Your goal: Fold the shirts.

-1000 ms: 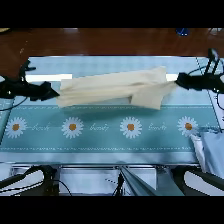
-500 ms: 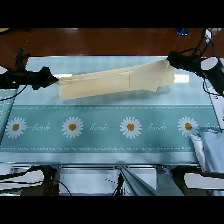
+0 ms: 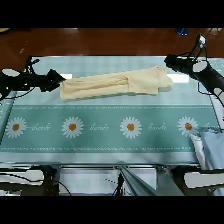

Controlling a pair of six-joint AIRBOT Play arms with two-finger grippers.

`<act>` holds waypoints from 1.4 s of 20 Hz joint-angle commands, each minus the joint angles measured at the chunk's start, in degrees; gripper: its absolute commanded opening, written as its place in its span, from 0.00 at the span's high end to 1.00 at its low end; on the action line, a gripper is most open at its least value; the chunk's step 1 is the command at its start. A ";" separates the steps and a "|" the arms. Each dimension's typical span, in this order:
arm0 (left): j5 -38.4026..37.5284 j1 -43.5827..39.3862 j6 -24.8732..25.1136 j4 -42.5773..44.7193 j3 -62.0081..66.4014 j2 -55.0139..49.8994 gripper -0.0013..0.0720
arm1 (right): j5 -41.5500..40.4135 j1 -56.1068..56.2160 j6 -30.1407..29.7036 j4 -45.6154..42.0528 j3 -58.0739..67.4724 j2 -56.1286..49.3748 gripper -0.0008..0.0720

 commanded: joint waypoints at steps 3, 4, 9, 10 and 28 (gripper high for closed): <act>-2.97 3.50 0.57 -0.57 2.14 -0.13 0.16 | 6.14 -5.01 -1.68 -17.18 0.07 6.01 0.48; -4.22 4.11 0.57 -0.57 2.67 0.00 0.16 | 8.52 -6.73 0.24 -20.15 0.07 6.93 0.44; -9.73 4.66 1.44 -0.61 4.02 0.15 0.16 | 26.91 -17.99 13.46 -16.24 0.07 4.26 0.17; -10.97 4.50 3.06 -0.59 4.07 0.15 0.16 | 30.64 -19.85 12.09 -11.76 0.07 2.60 0.17; -14.32 -0.92 7.54 -0.63 4.09 0.15 0.18 | 16.85 -2.82 4.39 7.10 0.07 -11.85 0.21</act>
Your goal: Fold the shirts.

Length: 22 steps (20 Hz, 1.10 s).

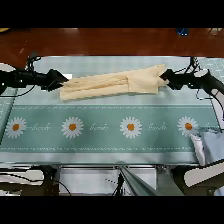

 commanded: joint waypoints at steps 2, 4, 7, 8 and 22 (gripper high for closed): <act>0.09 -1.18 1.40 -0.07 0.07 0.04 0.19 | -2.56 3.43 0.04 0.61 -0.07 -1.68 0.43; 0.09 -1.27 1.40 -0.07 0.07 0.04 0.20 | -1.88 3.37 -0.46 0.57 -0.07 -0.72 0.94; -0.61 -1.27 1.38 -1.03 0.07 0.15 0.62 | 0.09 3.39 -5.20 -0.26 -0.07 3.39 0.94; -1.49 -1.27 1.40 -2.47 0.07 0.15 0.76 | 1.73 3.39 -6.27 -1.64 -0.07 5.40 0.94; -3.78 -23.71 -0.76 -15.04 -0.59 -0.15 0.95 | 29.35 3.43 -2.54 -18.95 -0.07 42.64 0.94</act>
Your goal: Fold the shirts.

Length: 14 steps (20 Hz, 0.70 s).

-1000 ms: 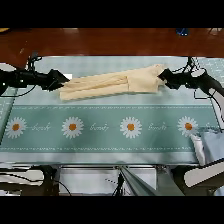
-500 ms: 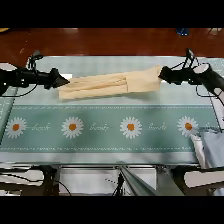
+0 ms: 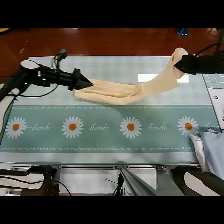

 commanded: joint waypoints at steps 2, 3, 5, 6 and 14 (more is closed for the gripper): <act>5.33 -12.83 -2.80 -0.63 -0.94 -0.31 0.95 | 8.76 0.07 1.73 -4.11 0.07 8.52 0.94; 6.73 -15.69 -2.82 -0.63 -1.03 -0.33 0.95 | 9.77 0.07 2.03 -4.11 0.07 9.55 0.94; 10.67 -21.40 -4.09 -0.63 -1.03 -0.33 0.95 | 12.13 0.07 2.93 -4.09 0.07 11.45 0.94; 12.87 -23.71 -4.61 -0.63 -1.03 -0.33 0.95 | 13.53 0.07 3.37 -4.09 0.07 12.31 0.94; 23.10 -40.00 -9.01 -3.54 -1.03 -5.81 0.95 | 18.45 0.07 5.29 -3.93 0.07 17.75 0.94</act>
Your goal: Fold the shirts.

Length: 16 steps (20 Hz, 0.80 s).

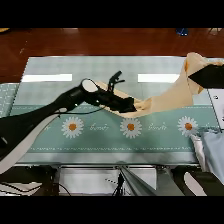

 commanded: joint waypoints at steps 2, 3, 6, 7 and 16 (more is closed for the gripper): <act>6.75 -8.24 -1.20 -7.15 -0.02 -5.09 0.95 | 3.37 0.07 0.85 0.11 0.07 1.99 0.94; 7.67 -9.07 -0.74 -10.23 -0.02 -6.12 0.95 | 4.20 0.07 0.83 0.13 0.07 2.01 0.94; 8.87 -8.09 0.72 -13.46 -0.02 -6.97 0.95 | 5.46 0.07 0.83 0.07 0.07 1.99 0.94; 8.70 -6.56 0.76 -13.27 -0.02 -6.32 0.95 | 5.35 0.07 0.83 0.15 0.07 1.99 0.94; 0.68 22.99 3.76 -5.84 0.00 15.80 0.95 | -5.51 11.19 -0.33 2.99 0.04 -5.62 0.94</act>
